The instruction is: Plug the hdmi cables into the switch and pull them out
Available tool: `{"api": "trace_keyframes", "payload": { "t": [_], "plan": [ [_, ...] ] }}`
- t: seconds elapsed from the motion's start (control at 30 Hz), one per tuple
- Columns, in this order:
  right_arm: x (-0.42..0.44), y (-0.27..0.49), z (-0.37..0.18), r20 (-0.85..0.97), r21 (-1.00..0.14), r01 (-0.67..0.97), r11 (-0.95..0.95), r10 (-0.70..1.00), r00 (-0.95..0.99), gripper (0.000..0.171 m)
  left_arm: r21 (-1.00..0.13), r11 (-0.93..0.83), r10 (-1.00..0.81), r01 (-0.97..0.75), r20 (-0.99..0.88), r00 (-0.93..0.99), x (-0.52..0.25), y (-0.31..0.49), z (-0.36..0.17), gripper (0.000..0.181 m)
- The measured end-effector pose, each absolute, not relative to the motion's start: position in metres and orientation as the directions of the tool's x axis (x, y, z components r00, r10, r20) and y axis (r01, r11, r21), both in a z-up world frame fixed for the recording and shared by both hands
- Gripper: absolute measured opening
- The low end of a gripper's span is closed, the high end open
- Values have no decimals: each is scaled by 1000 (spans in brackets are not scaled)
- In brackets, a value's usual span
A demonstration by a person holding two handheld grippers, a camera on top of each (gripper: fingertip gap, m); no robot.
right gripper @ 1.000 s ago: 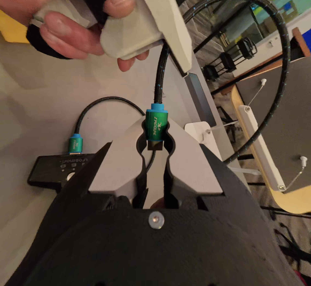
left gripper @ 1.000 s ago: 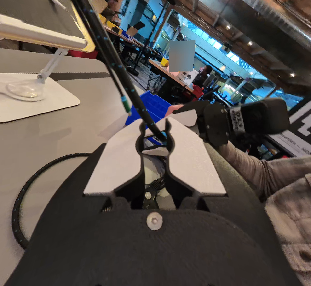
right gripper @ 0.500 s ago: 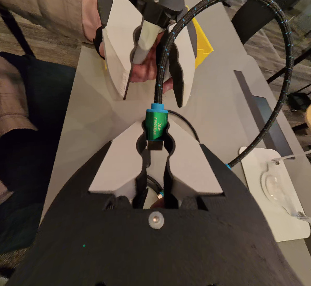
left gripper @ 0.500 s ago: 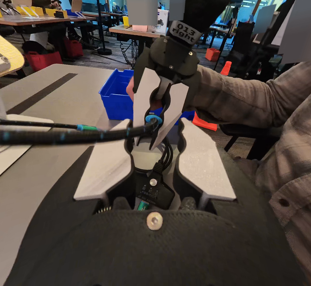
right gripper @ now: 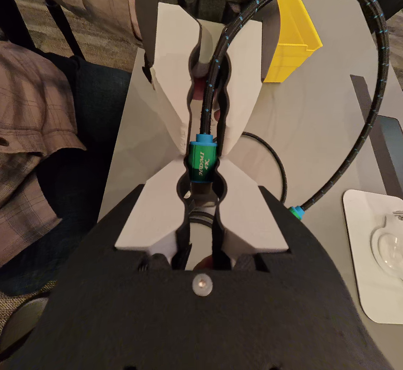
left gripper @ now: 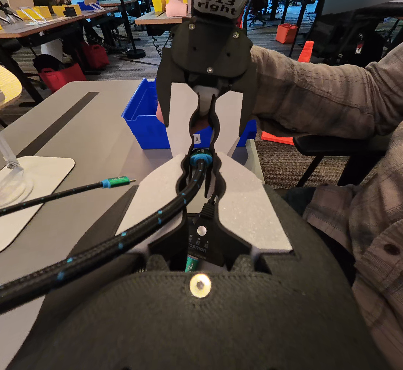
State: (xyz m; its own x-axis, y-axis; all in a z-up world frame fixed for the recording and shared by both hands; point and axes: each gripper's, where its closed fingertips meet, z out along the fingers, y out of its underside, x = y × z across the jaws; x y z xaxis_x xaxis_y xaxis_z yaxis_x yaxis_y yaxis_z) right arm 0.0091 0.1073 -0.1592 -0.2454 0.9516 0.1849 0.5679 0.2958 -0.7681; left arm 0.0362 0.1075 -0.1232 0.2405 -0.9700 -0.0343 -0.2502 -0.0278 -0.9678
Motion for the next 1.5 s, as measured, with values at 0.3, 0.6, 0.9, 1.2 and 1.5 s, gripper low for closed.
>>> {"api": "trace_keyframes", "payload": {
  "t": [0.3, 0.6, 0.9, 1.2, 1.5],
  "plan": [
    [10, 110, -160, 188, -763, 576, 293, 953, -236, 12, -972, -48, -965, -229, -14, 262, 37, 110, -124, 20],
    [10, 121, -155, 214, -778, 564, 276, 961, -176, 13, -984, -72, -956, -163, 21, 291, 31, 117, -119, 19],
    [13, 123, -149, 208, -793, 551, 261, 965, -157, 26, -986, -41, -956, -160, -8, 293, 25, 118, -118, 20],
    [18, 130, -146, 232, -784, 562, 264, 964, -129, 28, -982, 6, -953, -187, -62, 295, 22, 119, -117, 19],
    [38, 131, -189, 253, -614, 759, 220, 965, -75, 61, -974, 73, -910, -214, -153, 386, -9, 129, -93, 19]
  ]
}}
